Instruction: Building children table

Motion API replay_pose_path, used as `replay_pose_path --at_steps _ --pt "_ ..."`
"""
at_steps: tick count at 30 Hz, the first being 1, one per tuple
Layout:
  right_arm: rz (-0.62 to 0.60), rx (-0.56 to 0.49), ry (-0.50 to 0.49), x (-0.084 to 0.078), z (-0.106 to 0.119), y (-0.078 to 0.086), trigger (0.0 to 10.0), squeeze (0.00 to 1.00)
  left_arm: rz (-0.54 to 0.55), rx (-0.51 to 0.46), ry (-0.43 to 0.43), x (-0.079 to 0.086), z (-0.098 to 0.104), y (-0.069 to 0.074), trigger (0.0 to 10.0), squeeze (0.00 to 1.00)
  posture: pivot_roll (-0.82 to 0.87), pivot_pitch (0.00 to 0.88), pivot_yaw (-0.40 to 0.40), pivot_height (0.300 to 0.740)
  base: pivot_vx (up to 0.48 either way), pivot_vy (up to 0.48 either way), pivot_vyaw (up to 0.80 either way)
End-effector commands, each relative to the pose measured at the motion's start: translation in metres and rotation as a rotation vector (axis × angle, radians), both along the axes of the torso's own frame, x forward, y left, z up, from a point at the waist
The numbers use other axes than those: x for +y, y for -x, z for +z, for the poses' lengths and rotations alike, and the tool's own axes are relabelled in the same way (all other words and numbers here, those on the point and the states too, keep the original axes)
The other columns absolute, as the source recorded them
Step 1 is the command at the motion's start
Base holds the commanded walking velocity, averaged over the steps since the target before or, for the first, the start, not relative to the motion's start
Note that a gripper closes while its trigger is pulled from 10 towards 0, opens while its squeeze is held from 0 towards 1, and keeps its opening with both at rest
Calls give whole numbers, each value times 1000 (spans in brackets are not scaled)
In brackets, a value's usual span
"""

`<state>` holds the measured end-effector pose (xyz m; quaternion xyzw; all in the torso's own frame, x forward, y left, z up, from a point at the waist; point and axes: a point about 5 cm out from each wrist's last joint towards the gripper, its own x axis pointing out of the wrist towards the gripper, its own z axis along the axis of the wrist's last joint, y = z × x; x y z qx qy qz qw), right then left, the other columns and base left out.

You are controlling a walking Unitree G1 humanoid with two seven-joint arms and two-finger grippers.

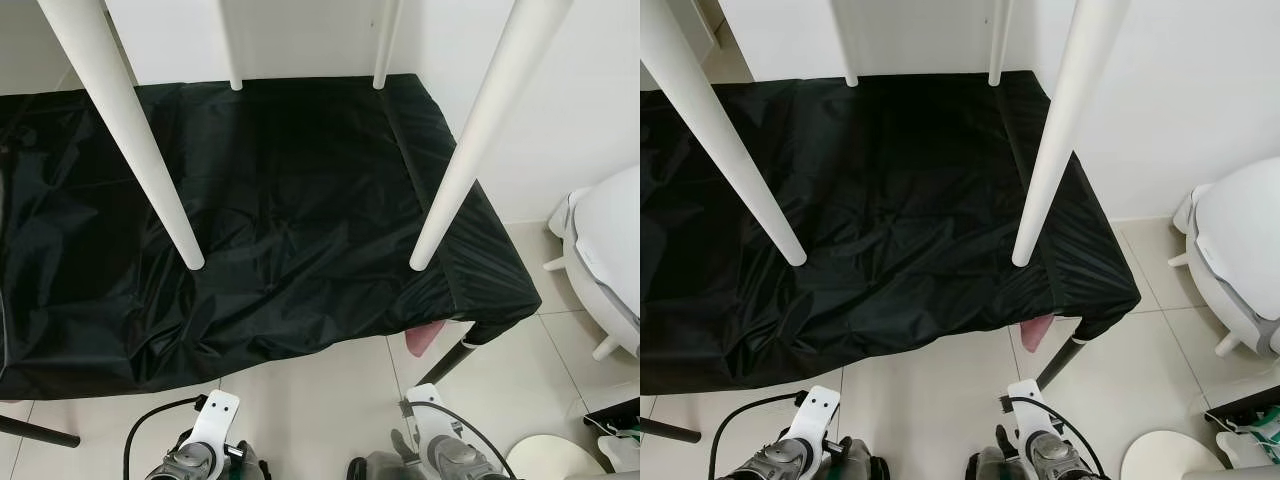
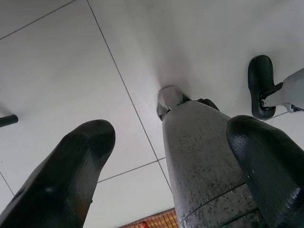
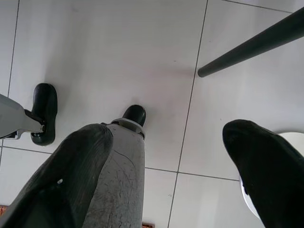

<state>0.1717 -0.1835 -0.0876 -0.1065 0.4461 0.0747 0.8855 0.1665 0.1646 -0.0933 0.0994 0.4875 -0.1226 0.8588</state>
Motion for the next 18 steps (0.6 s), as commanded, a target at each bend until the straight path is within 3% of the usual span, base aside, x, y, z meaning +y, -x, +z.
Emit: replay_pose_path --at_steps 1,4,18 --pt "10 24 0 2 -2 4 10000 0 80 -9 -118 7 -4 8 10000 0 -37 0 22 740 0 0 0" --pt "12 27 0 3 -3 5 10000 0 86 -9 -114 7 -4 9 10000 0 -37 0 22 740 0 0 0" --pt "33 37 3 4 -4 8 10000 0 92 -11 -110 4 -4 10 10000 0 -33 0 5 740 0 -346 0"
